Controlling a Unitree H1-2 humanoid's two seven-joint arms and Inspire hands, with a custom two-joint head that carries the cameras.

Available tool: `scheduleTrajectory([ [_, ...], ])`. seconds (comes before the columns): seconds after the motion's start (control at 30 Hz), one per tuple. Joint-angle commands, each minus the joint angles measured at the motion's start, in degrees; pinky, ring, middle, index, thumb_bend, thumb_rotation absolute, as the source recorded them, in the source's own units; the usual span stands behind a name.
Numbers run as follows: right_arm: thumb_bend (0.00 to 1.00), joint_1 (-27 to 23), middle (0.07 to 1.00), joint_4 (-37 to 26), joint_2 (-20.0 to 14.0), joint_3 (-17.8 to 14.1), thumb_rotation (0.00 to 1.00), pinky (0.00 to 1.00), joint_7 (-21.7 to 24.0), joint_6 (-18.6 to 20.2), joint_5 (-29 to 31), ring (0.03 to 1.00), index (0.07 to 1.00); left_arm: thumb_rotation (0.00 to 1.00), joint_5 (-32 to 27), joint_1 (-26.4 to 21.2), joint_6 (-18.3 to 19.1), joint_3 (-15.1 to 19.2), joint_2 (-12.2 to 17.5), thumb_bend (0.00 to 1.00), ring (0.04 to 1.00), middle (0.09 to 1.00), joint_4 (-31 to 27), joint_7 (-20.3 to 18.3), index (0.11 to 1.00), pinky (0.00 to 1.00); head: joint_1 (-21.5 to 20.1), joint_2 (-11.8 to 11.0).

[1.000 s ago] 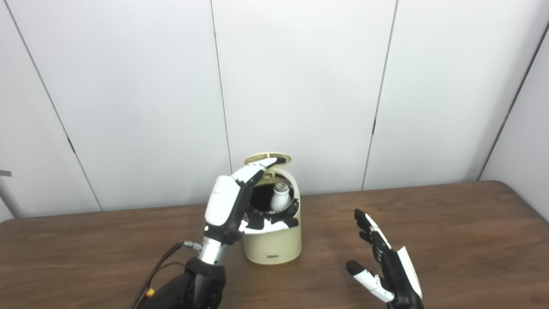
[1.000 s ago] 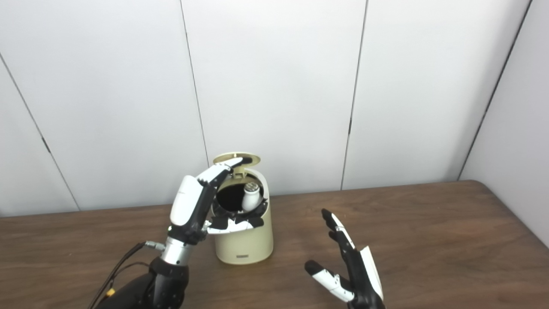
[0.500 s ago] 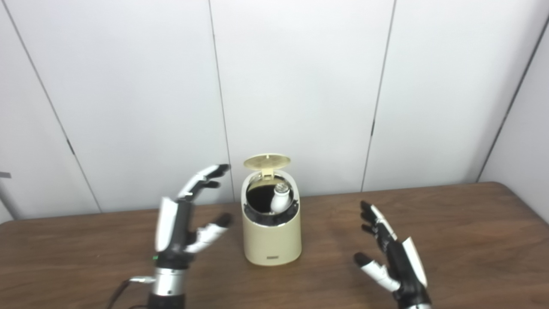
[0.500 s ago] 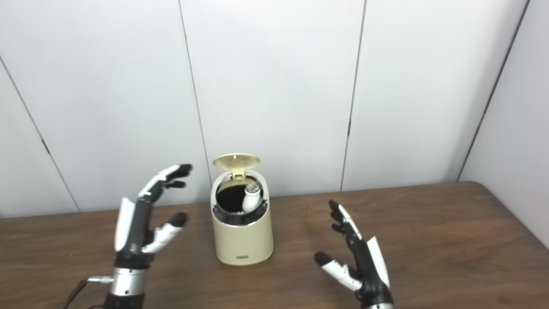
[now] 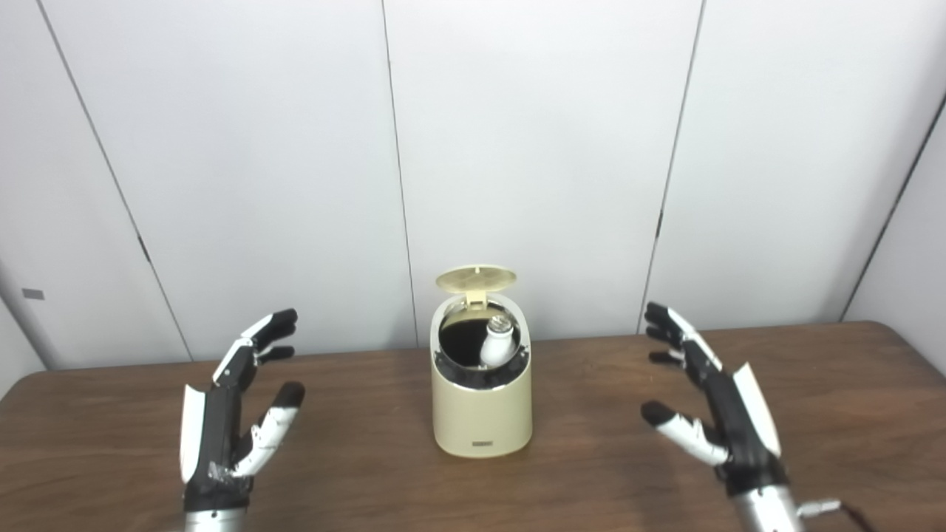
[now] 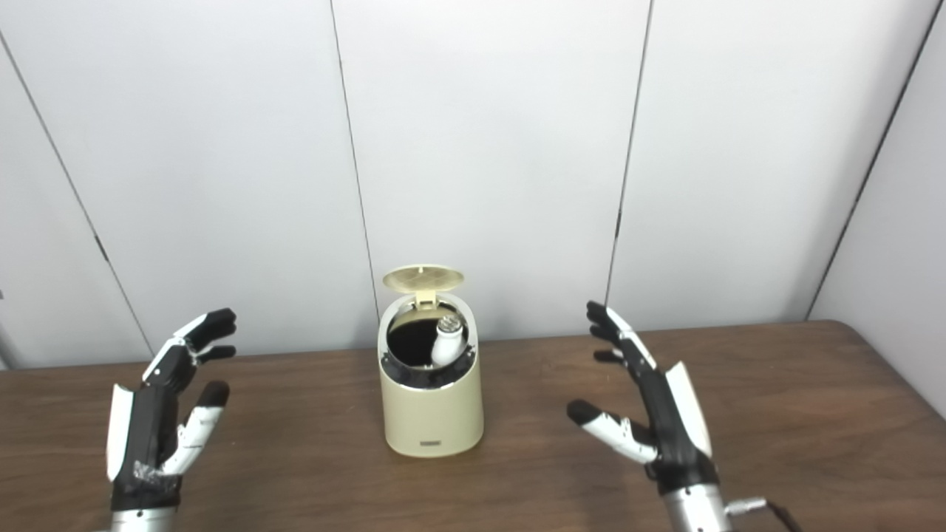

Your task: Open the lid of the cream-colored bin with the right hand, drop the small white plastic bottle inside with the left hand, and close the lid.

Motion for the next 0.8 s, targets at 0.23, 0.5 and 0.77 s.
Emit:
scheduleTrajectory([
  [0.23, 0.95, -11.9, 0.903, -12.5, -7.6, 3.4, 0.81, 0.64, 12.5, 13.0, -6.4, 0.813, 0.903, 0.75, 1.1, -2.6, -1.0, 2.4, -2.1, 0.68, 0.771, 0.794, 1.5, -3.0, 0.788, 0.68, 0.4, 0.0],
  [0.5, 0.96, -21.3, 0.920, -14.7, -11.3, 8.5, 0.78, 0.64, 22.0, 20.6, -12.5, 0.861, 0.915, 0.78, 3.7, -2.8, -1.0, 3.2, -4.1, 0.73, 0.766, 0.790, 2.1, -4.6, 0.780, 0.66, 0.8, 0.4],
  [0.77, 1.00, -29.3, 0.909, -9.7, -13.8, 12.6, 0.84, 0.78, 26.9, 19.4, -15.5, 0.889, 0.900, 0.80, 4.9, -2.8, -1.0, 4.0, -5.0, 0.74, 0.770, 0.792, 2.4, -5.4, 0.779, 0.67, 0.9, 0.6],
])
